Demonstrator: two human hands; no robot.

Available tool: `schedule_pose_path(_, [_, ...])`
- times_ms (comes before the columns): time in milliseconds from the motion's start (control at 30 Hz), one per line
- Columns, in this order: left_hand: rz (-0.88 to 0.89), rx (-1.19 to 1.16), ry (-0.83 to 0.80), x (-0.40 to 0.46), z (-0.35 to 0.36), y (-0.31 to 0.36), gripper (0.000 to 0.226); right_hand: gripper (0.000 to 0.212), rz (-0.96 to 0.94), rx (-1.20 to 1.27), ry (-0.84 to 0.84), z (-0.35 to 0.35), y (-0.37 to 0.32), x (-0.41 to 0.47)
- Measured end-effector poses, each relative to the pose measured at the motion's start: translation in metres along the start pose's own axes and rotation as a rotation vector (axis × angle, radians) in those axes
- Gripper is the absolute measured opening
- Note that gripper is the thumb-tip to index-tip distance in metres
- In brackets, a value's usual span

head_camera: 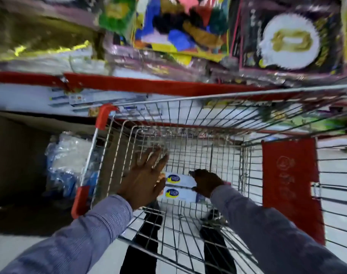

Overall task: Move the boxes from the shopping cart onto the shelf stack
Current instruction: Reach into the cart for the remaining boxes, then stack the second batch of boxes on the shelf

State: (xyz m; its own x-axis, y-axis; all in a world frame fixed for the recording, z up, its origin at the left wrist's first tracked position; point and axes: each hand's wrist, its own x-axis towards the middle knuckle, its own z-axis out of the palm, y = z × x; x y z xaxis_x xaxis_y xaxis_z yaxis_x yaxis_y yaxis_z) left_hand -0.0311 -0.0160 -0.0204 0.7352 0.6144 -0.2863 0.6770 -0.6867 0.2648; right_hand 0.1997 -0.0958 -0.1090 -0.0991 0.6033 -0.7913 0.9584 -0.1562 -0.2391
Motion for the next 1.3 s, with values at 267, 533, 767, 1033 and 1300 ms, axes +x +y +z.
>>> schedule_pose_path(267, [0.404,0.053,-0.041,0.009,0.056,0.008,0.033,0.060,-0.088,-0.003,-0.026,-0.004,0.020,0.021])
schedule_pose_path(533, [0.251,0.113,-0.590,0.037,0.106,0.028,0.060,0.065,-0.074,-0.031,0.190,-0.032,0.042,0.006])
schedule_pose_path(767, [0.084,0.002,-0.545,0.048,0.108,0.037,0.043,0.065,-0.129,0.028,0.356,-0.062,0.038,-0.022])
schedule_pose_path(1033, [-0.012,-0.200,-0.251,0.013,-0.047,0.044,0.060,0.056,-0.235,-0.033,0.553,-0.172,0.000,-0.139])
schedule_pose_path(1300, [0.020,-0.029,0.246,-0.040,-0.271,0.086,0.049,0.044,-0.328,-0.171,0.912,-0.322,-0.049,-0.295])
